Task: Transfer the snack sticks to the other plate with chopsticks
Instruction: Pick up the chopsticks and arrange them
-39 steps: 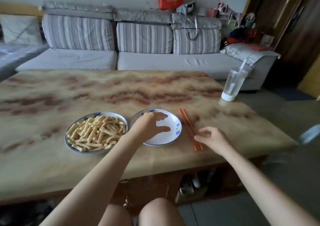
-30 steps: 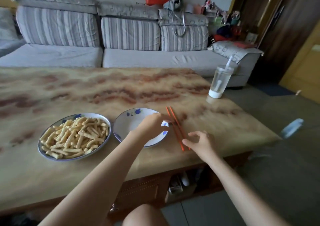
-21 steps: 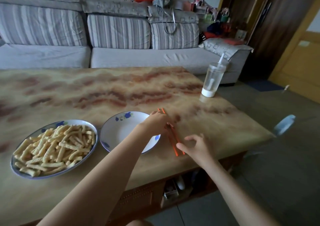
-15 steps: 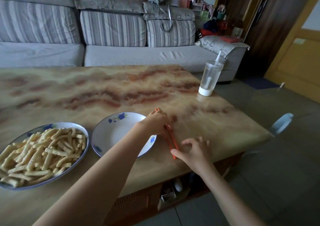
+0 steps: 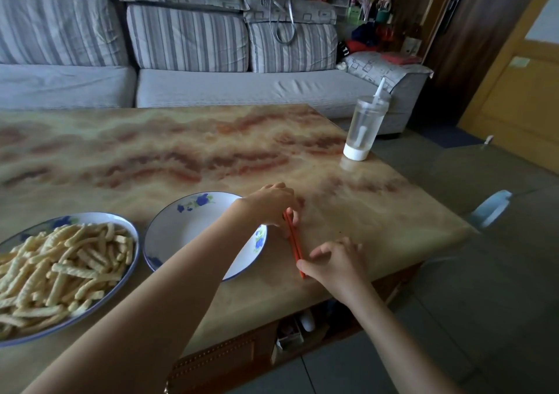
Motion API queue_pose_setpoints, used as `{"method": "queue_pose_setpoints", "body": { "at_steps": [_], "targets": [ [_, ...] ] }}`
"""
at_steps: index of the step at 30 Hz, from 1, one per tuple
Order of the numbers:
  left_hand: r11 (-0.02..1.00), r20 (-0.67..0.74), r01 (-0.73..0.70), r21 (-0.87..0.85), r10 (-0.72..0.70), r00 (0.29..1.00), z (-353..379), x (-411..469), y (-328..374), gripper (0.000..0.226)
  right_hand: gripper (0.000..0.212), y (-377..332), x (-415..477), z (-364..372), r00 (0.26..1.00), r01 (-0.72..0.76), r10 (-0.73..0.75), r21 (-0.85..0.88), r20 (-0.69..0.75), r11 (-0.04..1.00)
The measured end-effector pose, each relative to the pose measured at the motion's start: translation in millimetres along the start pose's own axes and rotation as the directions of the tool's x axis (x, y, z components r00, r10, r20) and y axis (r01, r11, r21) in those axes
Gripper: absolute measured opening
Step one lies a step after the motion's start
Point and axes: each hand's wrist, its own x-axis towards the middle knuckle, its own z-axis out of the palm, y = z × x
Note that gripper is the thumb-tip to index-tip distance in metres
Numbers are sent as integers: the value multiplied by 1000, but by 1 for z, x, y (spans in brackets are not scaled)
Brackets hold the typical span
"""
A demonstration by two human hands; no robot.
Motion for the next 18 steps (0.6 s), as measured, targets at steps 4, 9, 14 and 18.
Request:
{"method": "queue_pose_setpoints", "body": {
  "at_steps": [4, 9, 14, 18],
  "targets": [
    [993, 26, -67, 100, 65, 998, -6, 2, 4, 28, 24, -1, 0, 2, 1000, -13, 14, 43, -21, 999],
    [997, -8, -69, 21, 69, 998, -4, 2, 0, 28, 16, -2, 1, 3, 999, 29, -28, 49, -20, 998],
    [997, -32, -83, -8, 83, 996, 0, 4, -4, 24, 24, 0, 2, 9, 999, 16, -14, 55, -39, 998],
    [997, -20, -79, -27, 78, 997, 5, 7, -9, 23, 12, 4, 3, 8, 998, 14, -8, 109, -60, 994]
  ]
}}
